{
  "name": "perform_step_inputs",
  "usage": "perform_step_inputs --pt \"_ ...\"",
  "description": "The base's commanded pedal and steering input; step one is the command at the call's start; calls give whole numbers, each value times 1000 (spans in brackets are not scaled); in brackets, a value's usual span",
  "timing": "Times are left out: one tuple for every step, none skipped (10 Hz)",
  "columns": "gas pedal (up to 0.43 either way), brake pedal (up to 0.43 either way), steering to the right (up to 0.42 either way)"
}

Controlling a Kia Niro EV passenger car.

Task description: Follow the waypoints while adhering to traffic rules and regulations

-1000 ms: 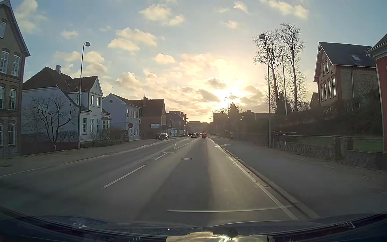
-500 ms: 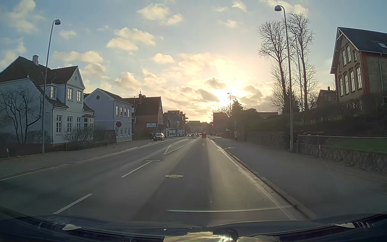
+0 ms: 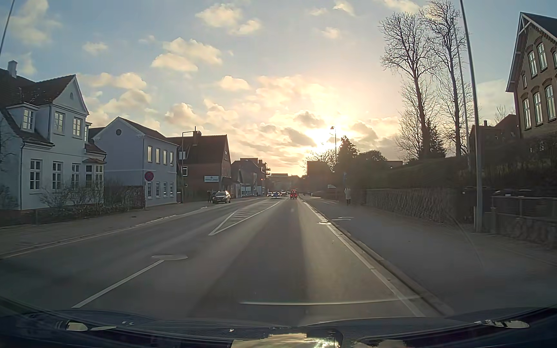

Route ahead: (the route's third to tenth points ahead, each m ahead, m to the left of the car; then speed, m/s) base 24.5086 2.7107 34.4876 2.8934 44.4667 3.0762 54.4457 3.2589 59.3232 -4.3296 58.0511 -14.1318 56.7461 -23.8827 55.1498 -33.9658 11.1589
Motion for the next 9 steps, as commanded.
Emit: perform_step_inputs --pt "28 0 -1" --pt "28 0 -1" --pt "28 0 -2" --pt "28 0 -2" --pt "28 0 -2" --pt "28 0 -2" --pt "28 0 -1" --pt "20 0 -1" --pt "0 0 -1"
